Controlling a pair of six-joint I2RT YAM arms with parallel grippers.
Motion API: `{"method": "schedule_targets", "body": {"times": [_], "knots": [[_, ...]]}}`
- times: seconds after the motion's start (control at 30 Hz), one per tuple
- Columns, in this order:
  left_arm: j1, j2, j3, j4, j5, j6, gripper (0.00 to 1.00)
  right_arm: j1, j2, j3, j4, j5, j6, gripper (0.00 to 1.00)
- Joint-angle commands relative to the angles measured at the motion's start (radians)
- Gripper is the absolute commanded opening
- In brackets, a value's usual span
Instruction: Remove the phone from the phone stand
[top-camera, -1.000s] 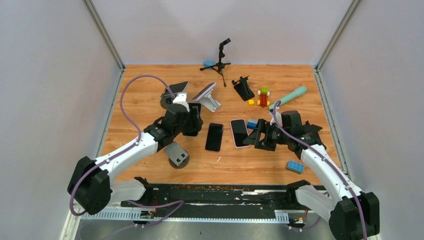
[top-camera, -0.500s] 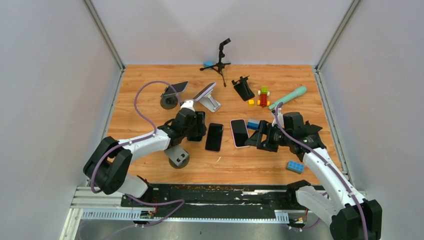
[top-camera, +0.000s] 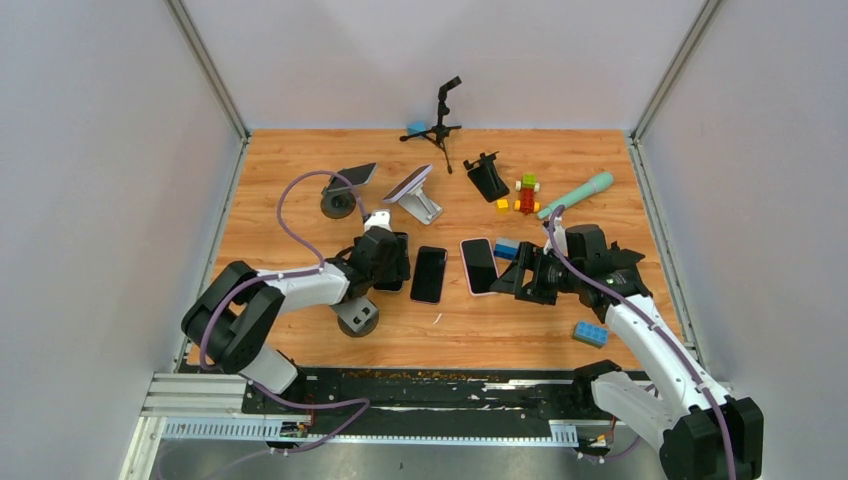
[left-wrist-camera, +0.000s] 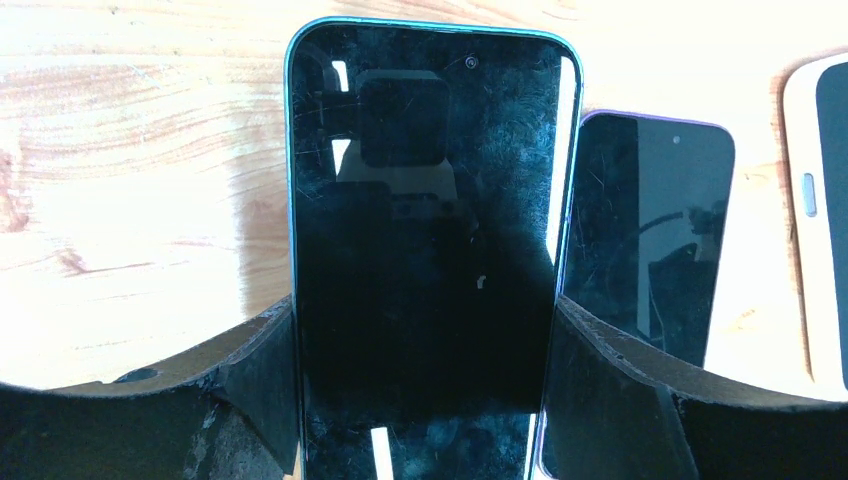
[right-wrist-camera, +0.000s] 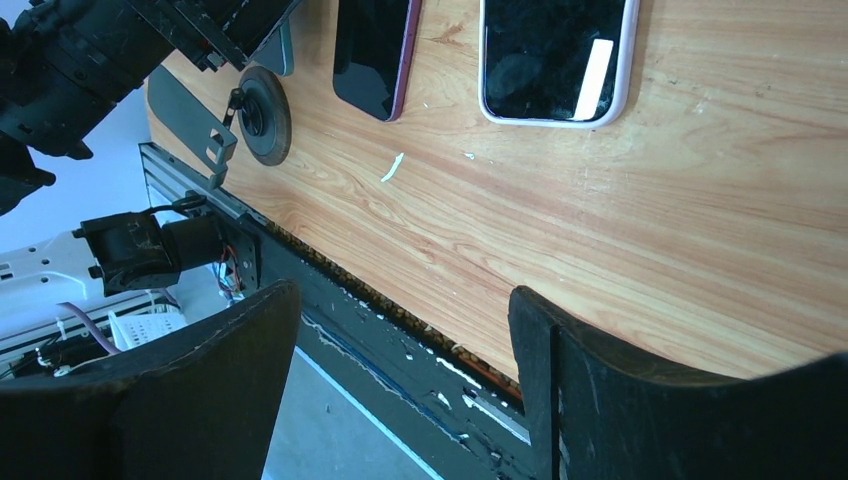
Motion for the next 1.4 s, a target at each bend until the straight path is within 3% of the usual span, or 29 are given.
{"method": "schedule_targets", "body": {"times": [0.0,0.1,0.17,0.3,0.47,0.5,0.63,0.8,0.87,1.37], "knots": [[-0.017,0.035,-0.011,0.034,-0.091,0.003,0.07,0.004,-0.001,0.016,0.006,0.019,-0.03,0.77],[-0.028,0.066,-0.012,0.021,-0.118,0.002,0.14,0.005,0.004,0.021,0.002,0.022,-0.034,0.77],[-0.037,0.08,-0.013,0.015,-0.141,-0.002,0.28,0.005,0.007,0.024,0.002,0.023,-0.035,0.77],[-0.056,0.096,-0.019,-0.013,-0.187,-0.02,0.44,0.005,0.013,0.023,0.0,0.025,-0.038,0.77],[-0.066,0.114,-0.027,-0.043,-0.215,-0.052,0.53,0.005,0.025,0.028,0.002,0.026,-0.045,0.77],[-0.066,0.117,-0.027,-0.044,-0.214,-0.058,0.6,0.004,0.028,0.03,0.002,0.025,-0.046,0.77],[-0.068,0.124,-0.027,-0.049,-0.21,-0.063,0.69,0.005,0.035,0.032,0.002,0.03,-0.052,0.77],[-0.07,0.121,-0.032,-0.054,-0.209,-0.067,0.75,0.004,0.038,0.028,0.001,0.034,-0.053,0.77],[-0.072,0.119,-0.033,-0.059,-0.212,-0.068,0.84,0.005,0.038,0.027,0.002,0.036,-0.054,0.77],[-0.075,-0.002,-0.019,-0.163,-0.255,-0.063,0.91,0.005,0.039,0.029,0.002,0.039,-0.057,0.77]]}}
